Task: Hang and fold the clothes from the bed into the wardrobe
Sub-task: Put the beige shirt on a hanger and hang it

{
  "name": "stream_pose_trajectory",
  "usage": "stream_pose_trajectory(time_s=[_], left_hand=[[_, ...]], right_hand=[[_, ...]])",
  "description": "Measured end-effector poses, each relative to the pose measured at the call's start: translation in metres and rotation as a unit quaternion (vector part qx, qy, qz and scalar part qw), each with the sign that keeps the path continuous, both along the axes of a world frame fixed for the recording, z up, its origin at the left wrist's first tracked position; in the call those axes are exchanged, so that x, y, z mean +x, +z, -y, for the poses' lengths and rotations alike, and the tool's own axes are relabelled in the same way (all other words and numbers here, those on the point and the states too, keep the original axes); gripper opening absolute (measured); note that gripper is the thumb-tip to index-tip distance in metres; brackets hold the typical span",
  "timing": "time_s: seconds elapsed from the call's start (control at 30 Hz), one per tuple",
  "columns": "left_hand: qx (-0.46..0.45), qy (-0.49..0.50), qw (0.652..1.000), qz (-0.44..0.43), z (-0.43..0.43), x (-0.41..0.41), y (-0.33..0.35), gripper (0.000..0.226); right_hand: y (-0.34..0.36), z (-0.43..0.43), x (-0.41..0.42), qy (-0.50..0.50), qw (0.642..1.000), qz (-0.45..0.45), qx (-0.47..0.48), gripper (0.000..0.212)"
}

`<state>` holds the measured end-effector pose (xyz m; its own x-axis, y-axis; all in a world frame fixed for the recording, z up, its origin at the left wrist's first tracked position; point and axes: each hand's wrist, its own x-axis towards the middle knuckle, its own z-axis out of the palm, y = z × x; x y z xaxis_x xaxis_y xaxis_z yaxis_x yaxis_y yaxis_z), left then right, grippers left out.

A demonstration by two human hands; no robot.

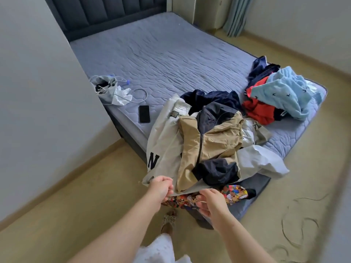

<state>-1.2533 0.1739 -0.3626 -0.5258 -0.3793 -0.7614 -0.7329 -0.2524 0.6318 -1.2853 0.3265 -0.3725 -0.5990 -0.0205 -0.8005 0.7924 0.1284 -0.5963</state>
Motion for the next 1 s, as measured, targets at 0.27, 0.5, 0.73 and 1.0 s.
stream_pose_trajectory(time_s=[0.27,0.5,0.73,1.0], left_hand=[[0.004,-0.103,0.99,0.099,0.011,-0.091,-0.044,0.018],[-0.028,-0.2,0.972,0.116,0.007,-0.138,-0.098,0.039],[0.058,-0.03,0.987,0.146,-0.01,-0.151,-0.152,0.071],[0.041,-0.066,0.983,0.164,-0.016,-0.164,-0.18,0.077]], right_hand=[[-0.031,0.017,-0.065,-0.089,0.992,0.094,0.013,0.017],[-0.07,0.018,-0.088,-0.1,0.983,0.151,0.006,0.02],[-0.104,0.004,-0.109,-0.088,0.98,0.178,0.03,0.028],[-0.121,-0.005,-0.107,-0.059,0.981,0.182,0.036,0.02]])
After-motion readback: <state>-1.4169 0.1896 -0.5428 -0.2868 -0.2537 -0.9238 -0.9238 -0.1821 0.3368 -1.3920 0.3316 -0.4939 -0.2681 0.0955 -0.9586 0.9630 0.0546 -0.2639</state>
